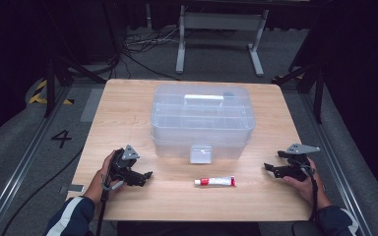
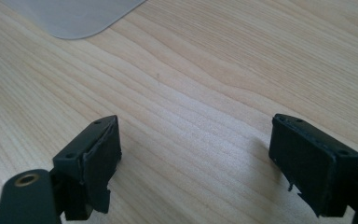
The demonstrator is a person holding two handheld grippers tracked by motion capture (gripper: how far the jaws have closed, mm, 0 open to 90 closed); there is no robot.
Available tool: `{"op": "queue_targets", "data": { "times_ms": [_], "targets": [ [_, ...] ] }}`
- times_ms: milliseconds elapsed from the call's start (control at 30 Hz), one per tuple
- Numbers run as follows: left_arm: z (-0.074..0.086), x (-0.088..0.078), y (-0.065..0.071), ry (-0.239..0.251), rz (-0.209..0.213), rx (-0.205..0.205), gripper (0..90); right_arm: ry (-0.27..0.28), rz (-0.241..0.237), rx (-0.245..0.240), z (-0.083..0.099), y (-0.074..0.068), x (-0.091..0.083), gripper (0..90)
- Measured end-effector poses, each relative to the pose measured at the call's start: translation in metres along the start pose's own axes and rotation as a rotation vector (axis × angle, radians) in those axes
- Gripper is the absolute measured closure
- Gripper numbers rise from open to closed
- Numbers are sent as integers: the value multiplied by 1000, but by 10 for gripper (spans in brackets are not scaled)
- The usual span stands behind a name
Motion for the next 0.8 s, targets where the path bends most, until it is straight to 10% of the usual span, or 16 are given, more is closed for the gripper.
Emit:
{"op": "queue_targets", "data": {
  "times_ms": [800],
  "targets": [
    [1, -1, -5, -4, 74, 95, 1, -61, -10, -45, -8, 2, -10, 224]
  ]
}}
Point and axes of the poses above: each handheld gripper's, and its own axes: x roughly forward along the jaws, z roughly out of its underside, y roughly to its right, the point moved 2 cm from there along x, roughly forward along the jaws, and after that the axes turned 2 degrees about -y, right-handed, at the moved point
